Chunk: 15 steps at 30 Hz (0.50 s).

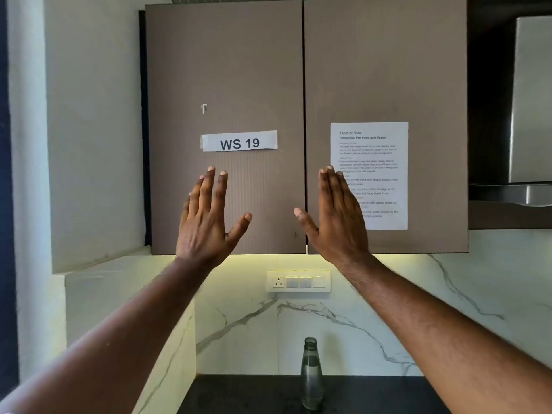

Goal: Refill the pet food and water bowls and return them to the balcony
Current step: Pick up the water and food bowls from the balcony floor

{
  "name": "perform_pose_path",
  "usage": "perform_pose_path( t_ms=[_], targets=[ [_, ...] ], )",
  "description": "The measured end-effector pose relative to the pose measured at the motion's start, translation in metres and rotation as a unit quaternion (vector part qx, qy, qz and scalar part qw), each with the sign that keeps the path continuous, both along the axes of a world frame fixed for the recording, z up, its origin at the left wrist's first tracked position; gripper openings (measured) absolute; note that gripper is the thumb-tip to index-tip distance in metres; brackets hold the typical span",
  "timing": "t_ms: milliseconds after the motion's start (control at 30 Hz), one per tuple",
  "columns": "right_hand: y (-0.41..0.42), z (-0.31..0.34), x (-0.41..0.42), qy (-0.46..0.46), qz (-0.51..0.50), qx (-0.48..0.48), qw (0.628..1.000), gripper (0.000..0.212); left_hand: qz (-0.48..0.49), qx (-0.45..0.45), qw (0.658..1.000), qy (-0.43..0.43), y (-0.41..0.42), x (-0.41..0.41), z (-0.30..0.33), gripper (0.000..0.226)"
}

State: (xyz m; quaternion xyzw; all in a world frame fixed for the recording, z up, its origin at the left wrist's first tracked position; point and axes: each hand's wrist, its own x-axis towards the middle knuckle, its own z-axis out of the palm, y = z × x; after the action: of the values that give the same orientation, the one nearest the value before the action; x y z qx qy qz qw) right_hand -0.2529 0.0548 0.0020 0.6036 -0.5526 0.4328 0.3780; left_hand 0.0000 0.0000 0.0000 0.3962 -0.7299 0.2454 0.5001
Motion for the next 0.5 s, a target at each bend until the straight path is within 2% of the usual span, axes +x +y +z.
perform_pose_path(
  t_ms=[200,500],
  targets=[
    [0.001,-0.013,0.026,-0.025,0.083,0.007,0.996,0.083,-0.011,0.032,0.997,0.067,0.031,0.028,-0.012,0.083],
    [0.023,-0.047,0.089,-0.077,0.246,0.02,0.966,0.08,0.062,0.049,0.991,0.108,0.105,0.081,-0.042,0.082]
  ],
)
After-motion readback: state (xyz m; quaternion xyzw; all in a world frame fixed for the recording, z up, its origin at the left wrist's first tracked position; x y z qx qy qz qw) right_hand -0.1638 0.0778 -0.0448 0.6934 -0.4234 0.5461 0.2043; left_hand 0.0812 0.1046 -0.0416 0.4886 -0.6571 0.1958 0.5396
